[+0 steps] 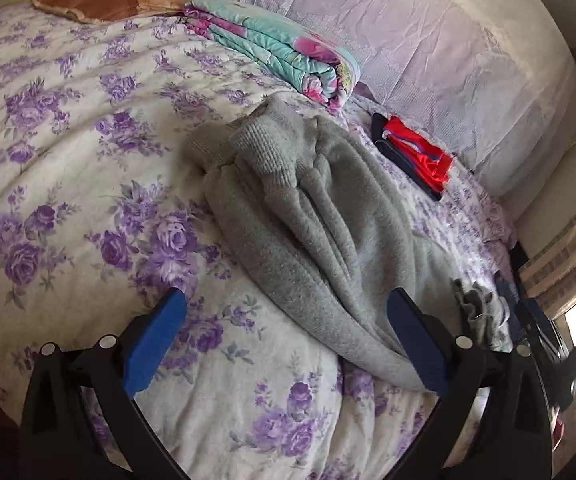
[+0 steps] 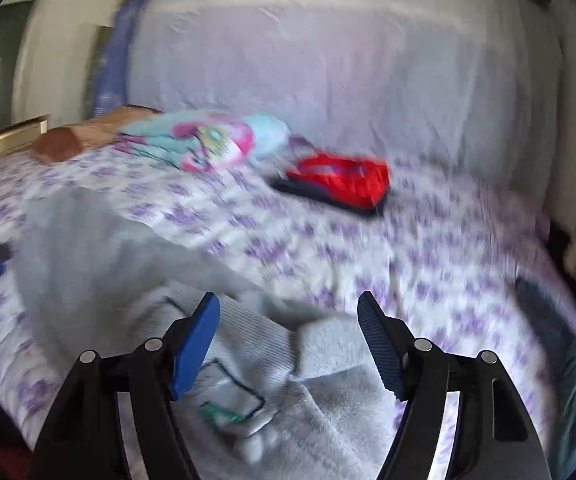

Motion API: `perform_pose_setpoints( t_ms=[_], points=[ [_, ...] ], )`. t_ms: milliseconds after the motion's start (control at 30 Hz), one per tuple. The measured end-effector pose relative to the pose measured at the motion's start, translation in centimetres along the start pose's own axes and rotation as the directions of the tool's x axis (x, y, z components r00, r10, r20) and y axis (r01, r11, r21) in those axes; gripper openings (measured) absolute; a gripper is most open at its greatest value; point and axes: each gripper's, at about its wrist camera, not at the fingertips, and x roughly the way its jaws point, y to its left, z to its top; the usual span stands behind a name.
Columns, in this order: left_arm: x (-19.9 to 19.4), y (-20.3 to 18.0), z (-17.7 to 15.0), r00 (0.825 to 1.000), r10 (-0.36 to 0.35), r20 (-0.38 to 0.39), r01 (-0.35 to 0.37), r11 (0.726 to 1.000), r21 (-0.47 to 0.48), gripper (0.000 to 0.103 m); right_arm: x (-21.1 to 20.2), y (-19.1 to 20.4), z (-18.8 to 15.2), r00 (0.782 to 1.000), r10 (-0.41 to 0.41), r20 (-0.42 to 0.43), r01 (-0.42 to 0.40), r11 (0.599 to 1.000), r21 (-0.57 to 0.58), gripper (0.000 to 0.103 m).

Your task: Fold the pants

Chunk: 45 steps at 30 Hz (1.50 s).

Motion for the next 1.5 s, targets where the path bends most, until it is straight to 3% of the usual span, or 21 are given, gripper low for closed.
perform_pose_setpoints(
  t_ms=[67,100,200,300,367,433,467,567,700,800,867,967,1000,1067,1167,1233,1267,1400,1500],
  points=[
    [0.5,-0.6,-0.4,0.999,0.047,-0.003,-0.047,0.998,0.031,0.098,4.0,1.0,-2.1,0.988,0.026,-0.15,-0.028,1.0,-0.013,0.075],
    [0.7,-0.9,-0.8,0.997,0.077,-0.004,-0.077,0.996,0.053,0.098,4.6,1.6,-2.6,0.988,0.018,-0.155,-0.024,0.999,-0.036,0.075],
    [1.1,-2.1,-1.4,0.987,0.158,0.001,-0.157,0.979,0.13,0.098,2.1,0.6,-1.4,0.994,0.033,-0.103,-0.034,0.999,0.0,0.075],
    [1.3,-2.2,-1.4,0.984,0.177,-0.004,-0.175,0.973,0.154,0.098,-1.4,0.2,-0.9,1.0,0.005,0.012,-0.005,1.0,0.006,0.077],
    [1.1,-1.7,-1.0,0.988,0.151,-0.022,-0.147,0.98,0.13,0.098,-1.2,0.2,-1.3,1.0,0.025,-0.008,-0.025,1.0,-0.009,0.085],
    [0.9,-1.0,-0.4,0.994,0.102,-0.046,-0.098,0.992,0.084,0.098,2.3,1.0,-2.4,0.986,0.048,-0.159,-0.059,0.996,-0.067,0.094],
    [0.7,-0.3,0.1,0.996,0.061,-0.063,-0.058,0.998,0.039,0.098,3.7,1.3,-3.2,0.982,0.064,-0.178,-0.079,0.994,-0.078,0.096],
    [0.8,1.7,1.6,0.992,-0.065,-0.111,0.052,0.992,-0.112,0.098,3.1,-0.8,-2.6,0.977,0.157,-0.144,-0.153,0.988,0.034,0.096],
    [1.4,2.5,3.4,0.977,-0.155,-0.15,0.119,0.968,-0.221,0.098,-0.4,-2.6,-2.5,0.994,0.106,0.021,-0.107,0.994,0.038,0.097],
    [3.1,2.2,4.7,0.971,-0.155,-0.181,0.109,0.965,-0.24,0.098,-1.0,-4.8,-2.3,0.998,0.021,0.051,-0.024,0.998,0.058,0.098],
    [4.3,2.2,5.4,0.974,-0.137,-0.179,0.088,0.962,-0.258,0.098,-0.8,-6.4,-3.0,0.999,0.006,0.046,-0.011,0.993,0.115,0.099],
    [5.1,2.4,5.8,0.98,-0.126,-0.156,0.078,0.957,-0.28,0.098,0.9,-7.8,-4.7,0.999,0.045,-0.025,-0.04,0.984,0.175,0.099],
    [5.2,2.2,5.9,0.982,-0.119,-0.149,0.073,0.957,-0.281,0.098,2.0,-8.1,-5.1,0.992,0.074,-0.098,-0.053,0.979,0.198,0.099],
    [5.3,1.8,5.9,0.985,-0.096,-0.143,0.055,0.963,-0.265,0.098,3.6,-8.9,-5.9,0.972,0.167,-0.163,-0.117,0.954,0.275,0.099],
    [5.4,1.1,5.9,0.989,-0.059,-0.135,0.026,0.972,-0.233,0.097,4.4,-9.9,-6.9,0.956,0.25,-0.153,-0.176,0.908,0.38,0.099],
    [5.3,0.9,5.9,0.991,-0.042,-0.129,0.013,0.975,-0.223,0.085,4.1,-10.2,-7.4,0.955,0.265,-0.13,-0.191,0.891,0.413,0.099],
    [5.2,0.8,5.9,0.991,-0.032,-0.131,0.002,0.976,-0.22,0.071,3.9,-10.3,-7.5,0.959,0.26,-0.116,-0.19,0.887,0.42,0.099],
    [4.7,1.4,6.1,0.991,-0.043,-0.129,0.01,0.97,-0.243,0.057,2.8,-10.4,-7.7,0.963,0.26,-0.072,-0.205,0.878,0.432,0.099],
    [4.6,3.0,6.0,0.985,-0.121,-0.125,0.079,0.95,-0.301,0.06,2.7,-11.1,-7.9,0.958,0.281,-0.062,-0.221,0.857,0.466,0.099]
  ],
)
